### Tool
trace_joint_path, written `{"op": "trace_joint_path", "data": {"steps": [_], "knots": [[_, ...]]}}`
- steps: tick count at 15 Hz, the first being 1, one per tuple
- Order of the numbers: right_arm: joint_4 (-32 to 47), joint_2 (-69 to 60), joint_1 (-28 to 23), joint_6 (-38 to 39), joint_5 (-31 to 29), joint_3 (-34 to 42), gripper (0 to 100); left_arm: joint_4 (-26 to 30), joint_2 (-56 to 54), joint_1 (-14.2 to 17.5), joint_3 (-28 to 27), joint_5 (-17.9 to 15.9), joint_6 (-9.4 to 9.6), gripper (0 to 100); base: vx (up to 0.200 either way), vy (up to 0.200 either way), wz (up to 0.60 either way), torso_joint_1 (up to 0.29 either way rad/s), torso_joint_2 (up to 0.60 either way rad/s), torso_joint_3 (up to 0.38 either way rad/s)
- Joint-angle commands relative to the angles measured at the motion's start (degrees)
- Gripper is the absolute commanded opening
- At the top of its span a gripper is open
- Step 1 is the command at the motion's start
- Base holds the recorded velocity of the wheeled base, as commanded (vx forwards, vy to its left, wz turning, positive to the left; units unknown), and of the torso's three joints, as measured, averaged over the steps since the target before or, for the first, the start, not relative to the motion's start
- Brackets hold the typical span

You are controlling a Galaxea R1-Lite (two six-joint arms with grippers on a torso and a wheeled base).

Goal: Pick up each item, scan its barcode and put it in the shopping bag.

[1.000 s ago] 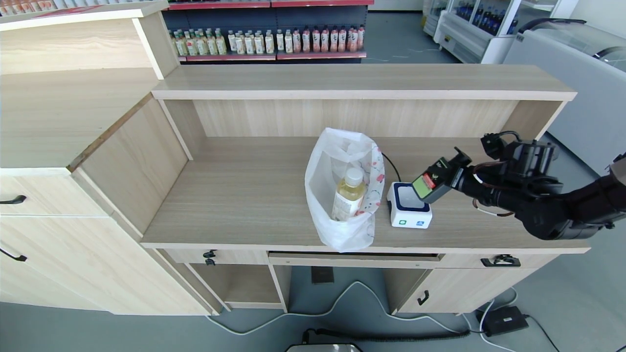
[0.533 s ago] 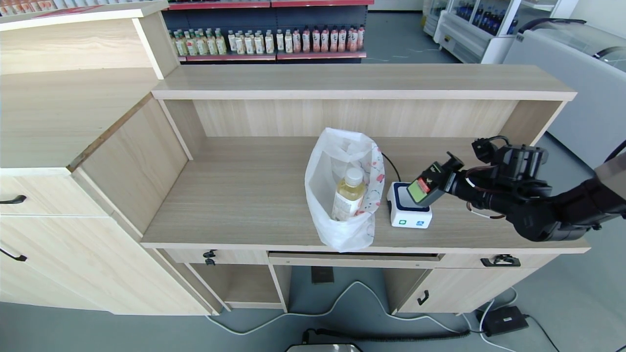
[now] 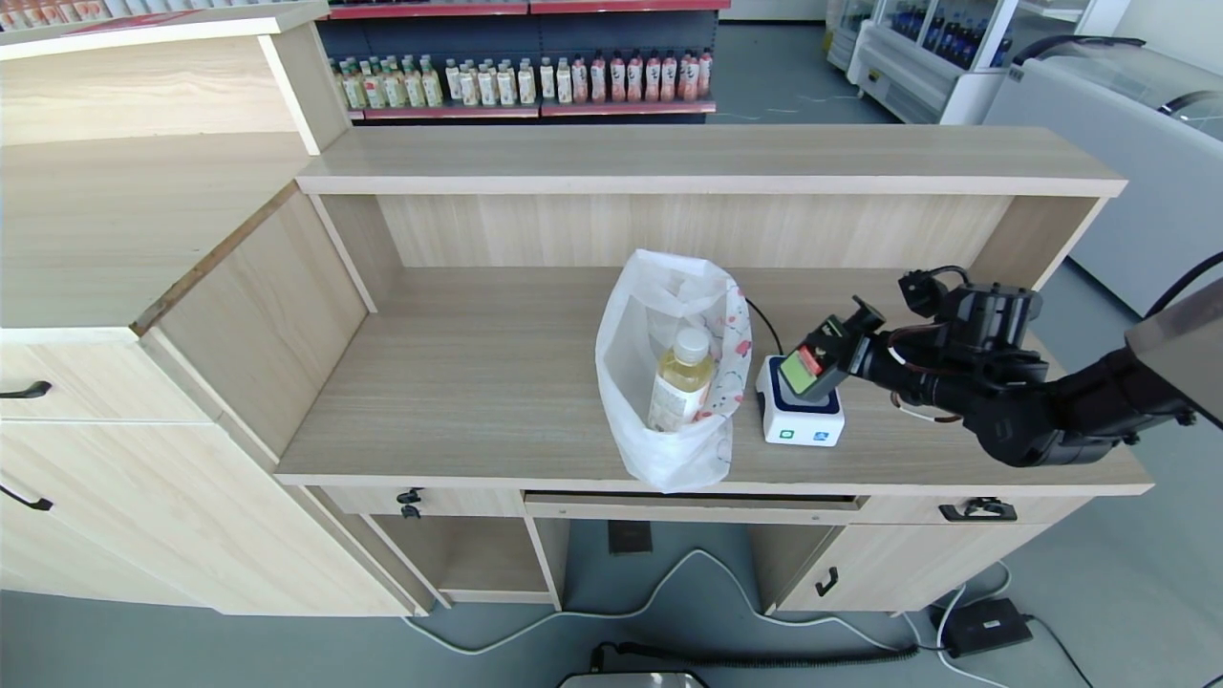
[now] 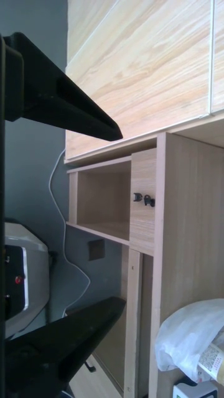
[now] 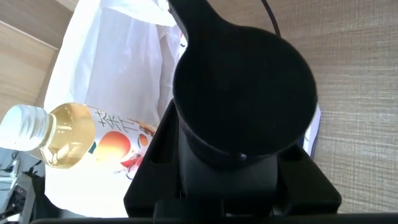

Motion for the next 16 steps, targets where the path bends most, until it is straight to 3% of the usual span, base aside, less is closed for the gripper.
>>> {"op": "trace_joint_path", "data": {"steps": [1,16], "knots": [[-0.05,1.10,0.23,-0.01,0.02,-1.25,0,-0.01,0.02,0.02,0.01,-0.01,-0.01,100,0.000,0.000,0.00,0.000,0.00,0.000],[-0.05,4.53,2.69,-0.10,-0.16,-5.03,0,-0.01,0.02,0.02,0.01,-0.01,-0.01,100,0.000,0.000,0.00,0.000,0.00,0.000]]}}
